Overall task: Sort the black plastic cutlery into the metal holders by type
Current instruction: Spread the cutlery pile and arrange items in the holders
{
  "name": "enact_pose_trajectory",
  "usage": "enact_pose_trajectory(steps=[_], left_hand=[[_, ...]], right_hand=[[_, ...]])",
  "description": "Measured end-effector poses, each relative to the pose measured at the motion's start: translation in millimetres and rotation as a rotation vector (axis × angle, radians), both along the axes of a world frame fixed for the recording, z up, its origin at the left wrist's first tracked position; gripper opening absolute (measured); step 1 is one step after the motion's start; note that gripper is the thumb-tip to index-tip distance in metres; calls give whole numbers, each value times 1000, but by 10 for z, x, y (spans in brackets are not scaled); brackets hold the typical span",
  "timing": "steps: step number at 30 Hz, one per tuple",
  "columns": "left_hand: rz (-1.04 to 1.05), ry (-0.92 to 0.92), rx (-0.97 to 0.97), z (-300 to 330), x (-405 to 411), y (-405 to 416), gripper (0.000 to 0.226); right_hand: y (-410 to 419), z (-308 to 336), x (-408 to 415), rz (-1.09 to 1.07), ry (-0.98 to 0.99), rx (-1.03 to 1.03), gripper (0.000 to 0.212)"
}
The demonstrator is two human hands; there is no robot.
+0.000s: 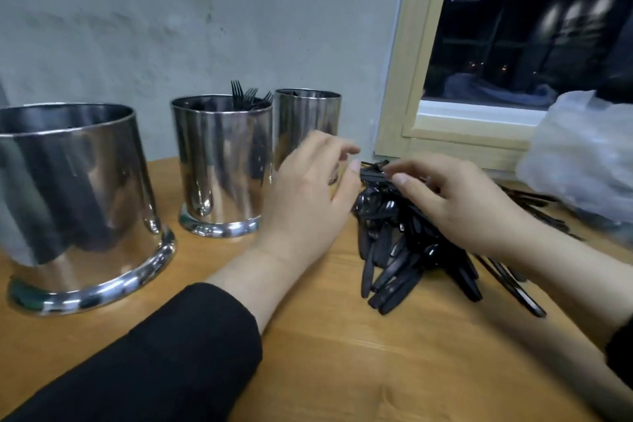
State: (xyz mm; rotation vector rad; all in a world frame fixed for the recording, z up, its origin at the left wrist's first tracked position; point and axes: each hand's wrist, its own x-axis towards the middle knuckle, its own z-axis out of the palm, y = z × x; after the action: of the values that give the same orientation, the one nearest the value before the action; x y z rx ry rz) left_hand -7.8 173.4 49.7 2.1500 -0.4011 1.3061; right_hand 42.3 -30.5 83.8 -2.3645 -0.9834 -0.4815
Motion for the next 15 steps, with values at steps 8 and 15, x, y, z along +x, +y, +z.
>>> enact_pose_trajectory(steps=[8,15], left_hand=[[28,716,423,-142,-123,-572,58],[86,785,574,-200,-140,-786,40]], right_hand=[[-911,-469,-208,40,12,-266,31],[-1004,-586,-104,22,19,-269,41]])
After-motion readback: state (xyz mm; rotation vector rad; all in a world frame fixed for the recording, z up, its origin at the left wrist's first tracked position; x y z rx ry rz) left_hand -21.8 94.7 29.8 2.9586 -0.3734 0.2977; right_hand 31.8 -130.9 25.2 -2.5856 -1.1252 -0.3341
